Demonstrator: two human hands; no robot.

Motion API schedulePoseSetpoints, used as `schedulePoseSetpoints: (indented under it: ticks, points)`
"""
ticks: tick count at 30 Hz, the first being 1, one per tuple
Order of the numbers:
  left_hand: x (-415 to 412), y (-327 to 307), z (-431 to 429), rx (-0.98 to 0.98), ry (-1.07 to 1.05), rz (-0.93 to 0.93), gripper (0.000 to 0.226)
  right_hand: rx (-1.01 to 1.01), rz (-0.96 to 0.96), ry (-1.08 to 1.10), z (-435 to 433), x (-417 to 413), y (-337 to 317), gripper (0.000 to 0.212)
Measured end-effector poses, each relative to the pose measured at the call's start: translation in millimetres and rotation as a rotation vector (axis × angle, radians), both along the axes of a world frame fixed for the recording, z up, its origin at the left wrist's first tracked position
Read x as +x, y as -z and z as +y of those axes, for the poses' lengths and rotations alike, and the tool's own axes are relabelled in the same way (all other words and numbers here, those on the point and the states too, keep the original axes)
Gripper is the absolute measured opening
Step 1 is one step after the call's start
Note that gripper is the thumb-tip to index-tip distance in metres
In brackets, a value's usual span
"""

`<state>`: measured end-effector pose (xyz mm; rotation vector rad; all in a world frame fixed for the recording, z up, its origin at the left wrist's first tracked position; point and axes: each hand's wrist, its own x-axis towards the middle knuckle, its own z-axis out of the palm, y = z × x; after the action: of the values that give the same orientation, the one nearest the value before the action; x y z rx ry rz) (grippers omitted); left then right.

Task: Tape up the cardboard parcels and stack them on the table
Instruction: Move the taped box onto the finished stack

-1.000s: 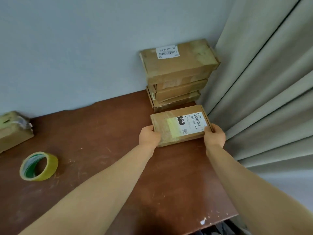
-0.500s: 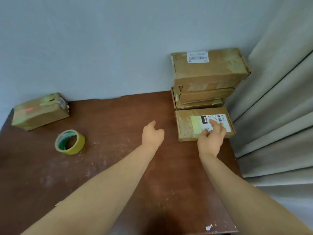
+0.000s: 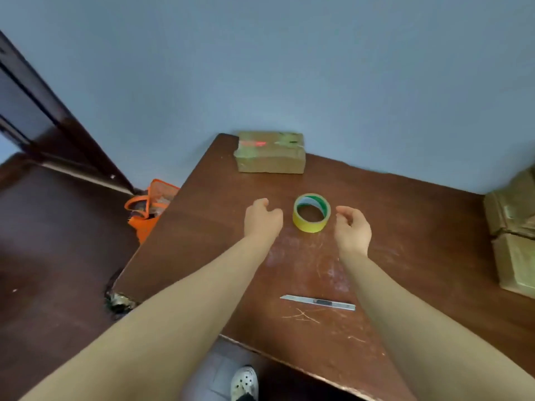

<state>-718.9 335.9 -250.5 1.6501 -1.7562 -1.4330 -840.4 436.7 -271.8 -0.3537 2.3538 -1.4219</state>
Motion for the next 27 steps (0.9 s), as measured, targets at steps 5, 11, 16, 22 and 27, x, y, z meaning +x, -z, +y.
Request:
schedulePoseSetpoints:
  ticks: [5,11,16,22,27]
  points:
    - [47,4,-58,0.036,-0.093,0.031,0.05,0.001,-0.029,-0.052,-58,28,-12,0.022]
    - [49,6,-108,-0.01,-0.106,0.026,0.049,-0.004,-0.001,-0.083,-117,8,-9,0.029]
    - [21,11,-160,-0.024,-0.118,0.016,0.05,0.061,0.028,-0.107,-168,-28,7,0.036]
    - [-35,33,-209,0.121,-0.116,0.07,0.066,0.078,-0.14,-0.133,-210,-74,29,0.04]
    - [-51,49,-225,0.197,-0.086,0.064,0.068,0.117,-0.116,-0.151,-225,-79,36,0.032]
